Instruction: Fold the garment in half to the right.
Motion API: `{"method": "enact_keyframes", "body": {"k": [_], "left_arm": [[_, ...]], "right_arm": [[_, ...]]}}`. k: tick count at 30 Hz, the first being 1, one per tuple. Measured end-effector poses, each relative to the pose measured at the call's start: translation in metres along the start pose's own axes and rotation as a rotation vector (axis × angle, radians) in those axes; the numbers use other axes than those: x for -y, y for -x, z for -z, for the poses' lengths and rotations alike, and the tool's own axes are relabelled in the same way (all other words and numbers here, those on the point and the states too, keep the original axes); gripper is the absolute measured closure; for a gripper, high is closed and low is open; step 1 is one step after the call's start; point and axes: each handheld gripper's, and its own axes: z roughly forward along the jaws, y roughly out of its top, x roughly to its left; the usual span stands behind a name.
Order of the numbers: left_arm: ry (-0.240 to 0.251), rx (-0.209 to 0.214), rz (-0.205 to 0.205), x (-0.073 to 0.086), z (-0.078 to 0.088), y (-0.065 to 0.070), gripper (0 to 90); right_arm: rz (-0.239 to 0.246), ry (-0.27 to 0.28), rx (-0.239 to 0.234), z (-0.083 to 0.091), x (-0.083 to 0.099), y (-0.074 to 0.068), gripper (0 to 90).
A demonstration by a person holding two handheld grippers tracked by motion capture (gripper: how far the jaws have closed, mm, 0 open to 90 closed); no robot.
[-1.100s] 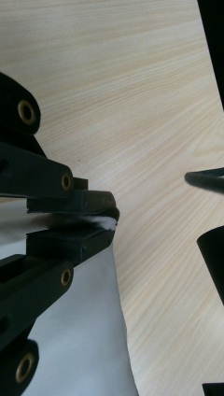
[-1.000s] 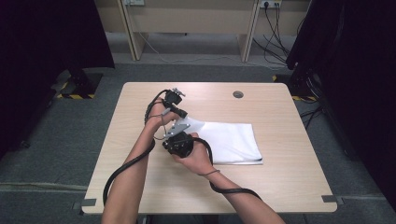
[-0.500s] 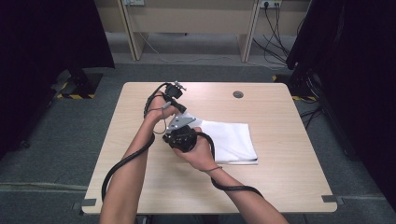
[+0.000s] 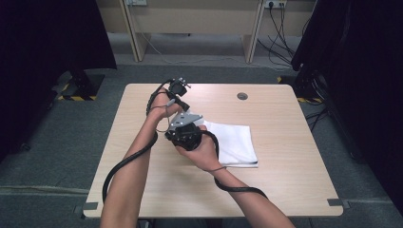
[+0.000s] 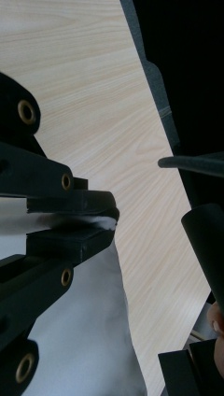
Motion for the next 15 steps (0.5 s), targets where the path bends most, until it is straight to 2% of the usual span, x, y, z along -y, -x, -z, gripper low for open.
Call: {"method": "enact_keyframes", "body": {"k": [15], "left_arm": [[-0.009,-0.016,-0.008,-0.0059,0.0088,-0.0011,85.5]], "right_arm": [[-0.015,0.036,-0.003,0.0075,-0.0109,0.0030,82.6]]}}
